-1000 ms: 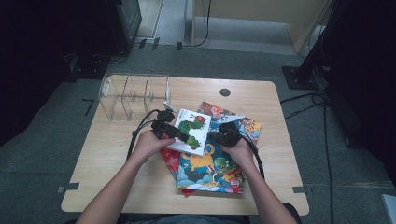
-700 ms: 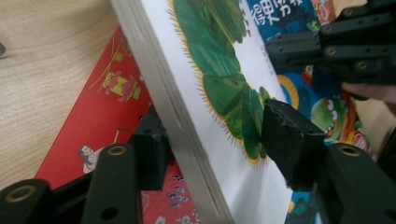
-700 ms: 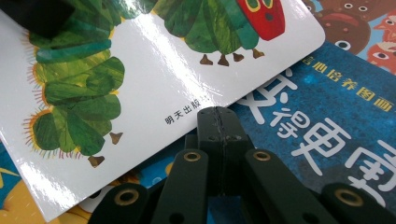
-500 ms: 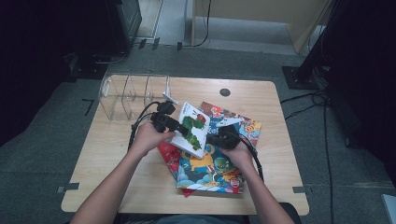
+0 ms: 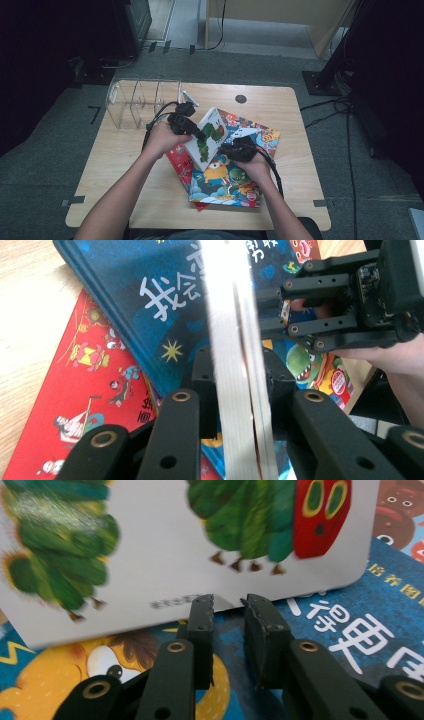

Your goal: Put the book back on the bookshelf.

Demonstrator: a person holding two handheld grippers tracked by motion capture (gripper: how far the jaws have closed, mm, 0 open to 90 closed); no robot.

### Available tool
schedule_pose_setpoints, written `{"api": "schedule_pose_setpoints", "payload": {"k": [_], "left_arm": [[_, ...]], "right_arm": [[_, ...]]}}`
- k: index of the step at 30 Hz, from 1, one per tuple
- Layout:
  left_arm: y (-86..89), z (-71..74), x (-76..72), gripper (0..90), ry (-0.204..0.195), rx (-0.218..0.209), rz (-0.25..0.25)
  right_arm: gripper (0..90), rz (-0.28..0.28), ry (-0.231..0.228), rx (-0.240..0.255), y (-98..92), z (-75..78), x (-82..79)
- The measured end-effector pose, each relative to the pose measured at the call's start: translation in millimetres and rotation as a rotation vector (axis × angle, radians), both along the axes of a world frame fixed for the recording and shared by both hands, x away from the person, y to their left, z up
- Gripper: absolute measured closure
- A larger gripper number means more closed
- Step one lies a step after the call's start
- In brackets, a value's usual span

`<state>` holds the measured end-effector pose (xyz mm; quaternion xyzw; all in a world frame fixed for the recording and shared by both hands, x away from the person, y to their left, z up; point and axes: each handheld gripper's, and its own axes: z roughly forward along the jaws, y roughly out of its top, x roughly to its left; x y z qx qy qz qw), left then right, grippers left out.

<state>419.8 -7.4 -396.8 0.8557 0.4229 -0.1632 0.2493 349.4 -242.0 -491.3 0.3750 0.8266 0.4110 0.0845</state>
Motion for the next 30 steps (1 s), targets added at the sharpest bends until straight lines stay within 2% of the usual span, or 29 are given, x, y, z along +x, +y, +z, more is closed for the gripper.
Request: {"api": "schedule_pose_setpoints", "payload": {"k": [6, 11, 14, 17, 22, 30], "left_arm": [[4.9, 9.0, -7.3, 76.8, -0.055, 0.037, -0.022], [12.7, 18.2, -16.5, 76.8, -0.140, 0.079, -0.029], [18.5, 22.0, -22.3, 76.8, -0.175, 0.097, -0.030], [24.2, 24.8, -25.5, 76.8, -0.196, 0.103, -0.023], [38.4, 28.0, -30.4, 76.8, -0.218, 0.083, 0.005], [59.4, 29.3, -38.4, 76.8, -0.230, 0.066, 0.052]], "right_arm": [[66.5, -0.001, -0.031, -0.054, -3.3, 1.8, -1.8], [59.8, -0.012, -0.044, -0.067, -7.3, 1.5, -2.5], [57.2, -0.013, -0.049, -0.068, -8.7, 0.8, -2.8], [55.9, -0.017, -0.057, -0.070, -9.2, 0.2, -2.7], [53.1, -0.021, -0.071, -0.067, -10.9, -1.5, -2.5], [51.9, -0.023, -0.082, -0.053, -12.6, -3.7, -4.1]]}}
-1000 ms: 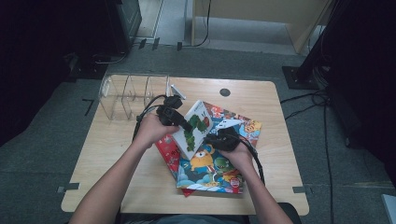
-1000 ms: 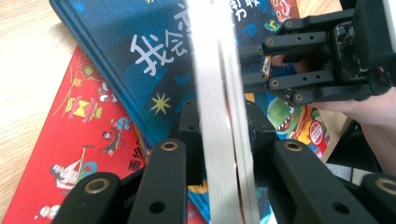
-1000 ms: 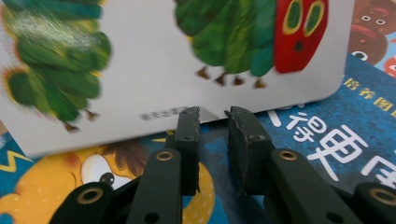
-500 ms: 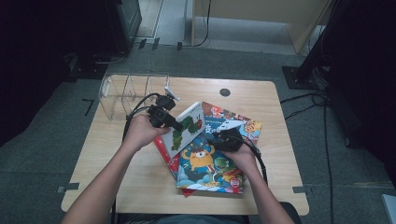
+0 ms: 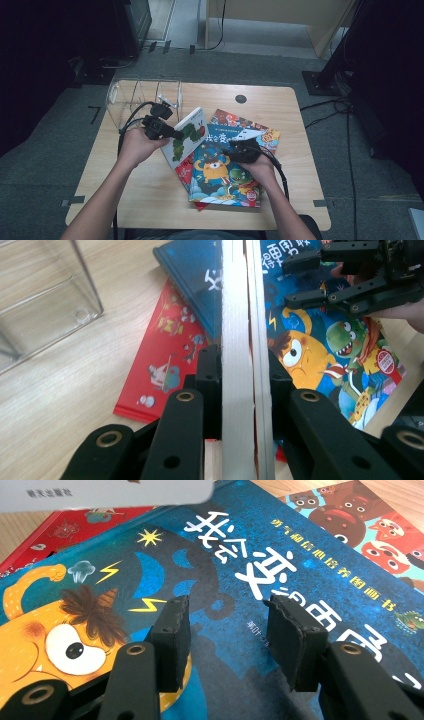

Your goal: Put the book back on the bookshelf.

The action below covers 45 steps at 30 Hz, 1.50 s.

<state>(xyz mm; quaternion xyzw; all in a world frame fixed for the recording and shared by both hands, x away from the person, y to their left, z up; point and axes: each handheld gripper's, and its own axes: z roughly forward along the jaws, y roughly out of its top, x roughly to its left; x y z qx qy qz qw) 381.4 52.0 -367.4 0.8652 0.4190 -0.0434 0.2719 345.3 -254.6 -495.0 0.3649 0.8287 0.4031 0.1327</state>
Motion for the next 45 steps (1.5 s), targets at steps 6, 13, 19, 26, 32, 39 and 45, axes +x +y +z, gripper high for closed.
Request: {"api": "schedule_pose_setpoints", "payload": {"k": [6, 13, 19, 26, 32, 39, 45], "left_arm": [[16.7, 0.9, -5.6, 76.8, -0.016, -0.002, 0.044], [34.7, 1.0, -10.5, 76.8, -0.021, 0.006, 0.094], [47.3, 2.2, -15.9, 76.8, -0.024, 0.018, 0.113], [64.8, 4.2, -18.7, 76.8, -0.042, 0.017, 0.183], [74.9, 4.8, -15.9, 76.8, -0.039, 0.001, 0.246], [69.5, 3.5, -2.7, 76.8, -0.053, 0.004, 0.316], [62.5, 1.0, 7.8, 76.9, -0.082, 0.002, 0.349]], "right_arm": [[49.8, 0.005, -0.010, 0.008, -1.2, -1.5, -1.0], [49.1, 0.008, -0.006, 0.012, -1.5, -1.8, -1.0], [49.0, 0.011, -0.006, 0.012, -1.9, -2.0, -0.8], [49.0, 0.013, -0.006, 0.012, -2.0, -2.0, -0.7], [49.0, 0.014, -0.005, 0.012, -2.2, -2.0, -0.6], [49.0, 0.013, -0.007, 0.012, -2.1, -2.1, -0.7], [49.1, 0.014, -0.009, 0.011, -2.2, -2.1, -0.6]]}}
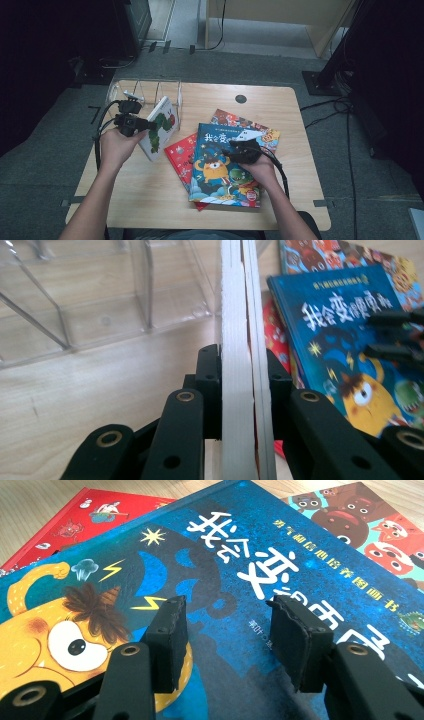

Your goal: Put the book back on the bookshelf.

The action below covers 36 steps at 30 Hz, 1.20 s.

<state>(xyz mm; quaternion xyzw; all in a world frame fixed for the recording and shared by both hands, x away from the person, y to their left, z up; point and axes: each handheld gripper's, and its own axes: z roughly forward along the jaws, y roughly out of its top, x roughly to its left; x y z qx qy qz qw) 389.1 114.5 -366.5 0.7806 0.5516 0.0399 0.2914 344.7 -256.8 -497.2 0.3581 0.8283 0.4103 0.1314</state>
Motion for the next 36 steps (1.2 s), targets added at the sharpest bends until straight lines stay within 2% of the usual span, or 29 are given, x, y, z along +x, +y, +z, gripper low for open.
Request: {"api": "schedule_pose_setpoints", "payload": {"k": [4, 6, 10, 19, 36], "left_arm": [[-4.4, 0.9, 6.2, 76.9, 0.002, 0.001, 0.011], [-9.0, 3.1, 10.0, 76.9, -0.007, 0.025, 0.020], [-13.9, 6.2, 16.1, 76.8, -0.025, 0.035, 0.024], [-24.0, 7.9, 37.2, 76.8, -0.011, 0.067, 0.041], [-35.2, -2.0, 74.6, 76.8, -0.002, 0.083, 0.083]], "right_arm": [[49.1, -0.001, 0.000, 0.001, 0.1, -0.1, -0.1], [49.1, -0.001, 0.000, 0.001, 0.1, -0.1, -0.1], [49.6, -0.003, -0.004, -0.003, 0.4, 0.0, -0.1], [50.0, -0.012, -0.002, -0.002, 0.9, -0.1, 0.0], [51.0, -0.020, -0.002, 0.001, 0.9, -0.2, 1.4]]}}
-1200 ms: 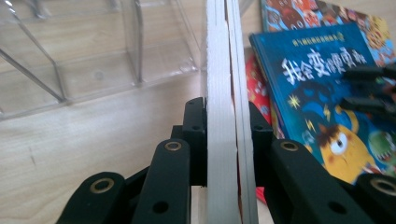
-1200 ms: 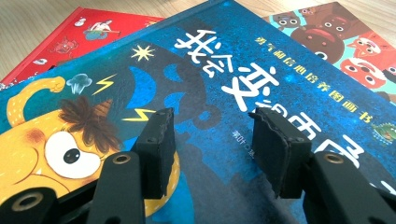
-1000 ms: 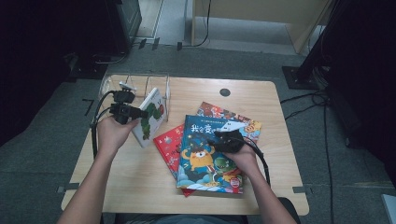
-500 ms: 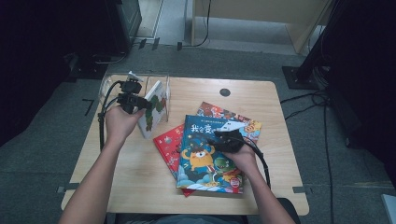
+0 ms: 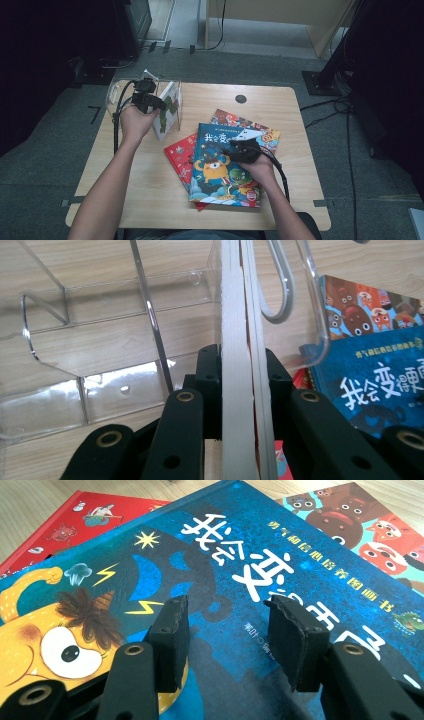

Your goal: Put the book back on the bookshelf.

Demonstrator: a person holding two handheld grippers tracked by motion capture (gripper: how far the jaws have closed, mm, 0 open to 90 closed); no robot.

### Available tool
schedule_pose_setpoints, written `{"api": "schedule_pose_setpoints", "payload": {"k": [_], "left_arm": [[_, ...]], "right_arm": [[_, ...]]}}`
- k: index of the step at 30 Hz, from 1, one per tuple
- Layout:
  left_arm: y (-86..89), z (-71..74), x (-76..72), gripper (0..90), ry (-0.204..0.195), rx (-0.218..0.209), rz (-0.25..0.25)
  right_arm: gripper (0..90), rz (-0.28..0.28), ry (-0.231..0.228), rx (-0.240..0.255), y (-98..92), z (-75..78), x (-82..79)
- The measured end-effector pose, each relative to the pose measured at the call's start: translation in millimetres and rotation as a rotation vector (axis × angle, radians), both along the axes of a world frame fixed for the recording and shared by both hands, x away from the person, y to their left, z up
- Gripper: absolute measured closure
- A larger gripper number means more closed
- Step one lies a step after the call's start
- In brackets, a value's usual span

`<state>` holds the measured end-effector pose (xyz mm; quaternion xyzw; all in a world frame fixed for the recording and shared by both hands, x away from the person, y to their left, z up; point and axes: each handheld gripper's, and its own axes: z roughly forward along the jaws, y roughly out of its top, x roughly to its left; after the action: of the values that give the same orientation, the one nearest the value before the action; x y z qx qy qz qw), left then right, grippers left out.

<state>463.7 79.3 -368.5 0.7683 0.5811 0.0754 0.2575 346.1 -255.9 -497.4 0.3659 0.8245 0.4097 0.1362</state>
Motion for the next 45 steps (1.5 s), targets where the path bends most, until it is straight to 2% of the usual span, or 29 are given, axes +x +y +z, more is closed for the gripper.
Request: {"api": "schedule_pose_setpoints", "payload": {"k": [5, 8, 15, 18, 29, 40, 45], "left_arm": [[-3.3, -2.8, 7.3, 76.7, -0.004, 0.007, 0.005], [-7.3, -3.9, 10.8, 76.7, -0.016, 0.027, -0.001], [-7.0, -8.6, 17.5, 76.6, -0.022, 0.010, 0.014], [-9.2, -10.6, 19.4, 76.5, -0.025, 0.018, 0.011], [-13.5, -19.3, 23.8, 75.7, -0.005, 0.039, -0.003], [-12.7, -20.1, 26.0, 74.6, 0.027, 0.032, -0.004], [-15.7, -19.1, 26.9, 74.2, 0.035, 0.050, -0.015]], "right_arm": [[51.3, -0.001, 0.000, 0.001, -0.1, 0.0, 0.1], [51.5, -0.003, 0.000, 0.001, 0.1, 0.0, 0.5], [51.7, -0.005, 0.001, 0.001, 0.1, 0.1, 0.7], [51.8, -0.004, 0.000, 0.001, 0.1, 0.0, 0.9], [51.9, -0.006, 0.001, 0.000, 0.1, 0.1, 0.7], [51.9, -0.004, -0.001, 0.000, 0.2, 0.1, 0.9], [51.8, -0.004, 0.000, -0.001, 0.2, 0.1, 0.9]]}}
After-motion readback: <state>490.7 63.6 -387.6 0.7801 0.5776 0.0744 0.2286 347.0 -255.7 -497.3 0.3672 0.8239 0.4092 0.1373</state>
